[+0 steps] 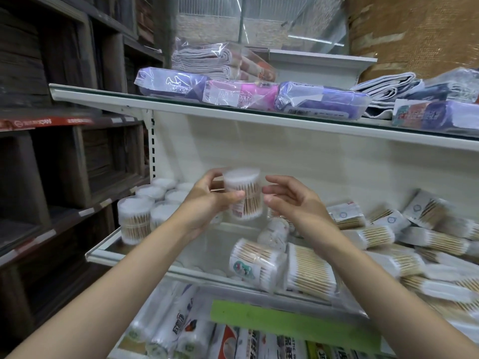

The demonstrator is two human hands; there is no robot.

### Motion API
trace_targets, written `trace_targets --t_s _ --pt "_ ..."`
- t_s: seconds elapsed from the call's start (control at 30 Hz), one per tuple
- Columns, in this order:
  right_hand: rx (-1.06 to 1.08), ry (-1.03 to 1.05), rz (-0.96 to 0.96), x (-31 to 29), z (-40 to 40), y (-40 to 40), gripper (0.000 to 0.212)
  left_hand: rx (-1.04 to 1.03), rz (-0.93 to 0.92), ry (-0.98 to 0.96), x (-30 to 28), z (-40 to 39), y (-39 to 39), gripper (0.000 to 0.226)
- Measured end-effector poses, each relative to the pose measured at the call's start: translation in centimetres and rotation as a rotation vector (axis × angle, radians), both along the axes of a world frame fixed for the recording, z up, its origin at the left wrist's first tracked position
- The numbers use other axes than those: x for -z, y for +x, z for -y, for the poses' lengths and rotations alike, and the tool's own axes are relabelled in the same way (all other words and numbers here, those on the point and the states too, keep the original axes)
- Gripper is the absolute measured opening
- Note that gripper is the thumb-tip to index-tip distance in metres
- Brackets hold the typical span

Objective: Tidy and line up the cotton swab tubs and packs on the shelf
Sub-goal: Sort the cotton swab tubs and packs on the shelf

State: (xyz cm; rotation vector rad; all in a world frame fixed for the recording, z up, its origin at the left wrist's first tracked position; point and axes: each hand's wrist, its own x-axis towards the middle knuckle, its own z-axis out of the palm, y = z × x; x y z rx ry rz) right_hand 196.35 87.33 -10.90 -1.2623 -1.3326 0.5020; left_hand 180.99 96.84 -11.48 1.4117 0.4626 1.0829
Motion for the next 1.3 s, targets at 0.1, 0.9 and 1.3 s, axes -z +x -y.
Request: trace_targets --t_s 0.1,0.9,1.3 --pt "0.050 -0.108 0.095 0.3 -1.5 -1.0 0.045 -0.148 -0.252 0.104 -0.3 -0.5 -0.9 0.055" --pt "0.192 -0.493 0.545 2.6 -11.1 -5.1 0.068 -0.198 -0.731 0.357 -2.1 -7.3 -6.1 0.010" --pt "0.200 -0.481 0.478 1.7 -9.5 -3.6 0.068 -0.057 -0.617 0.449 -1.2 -6.3 -3.5 0.006"
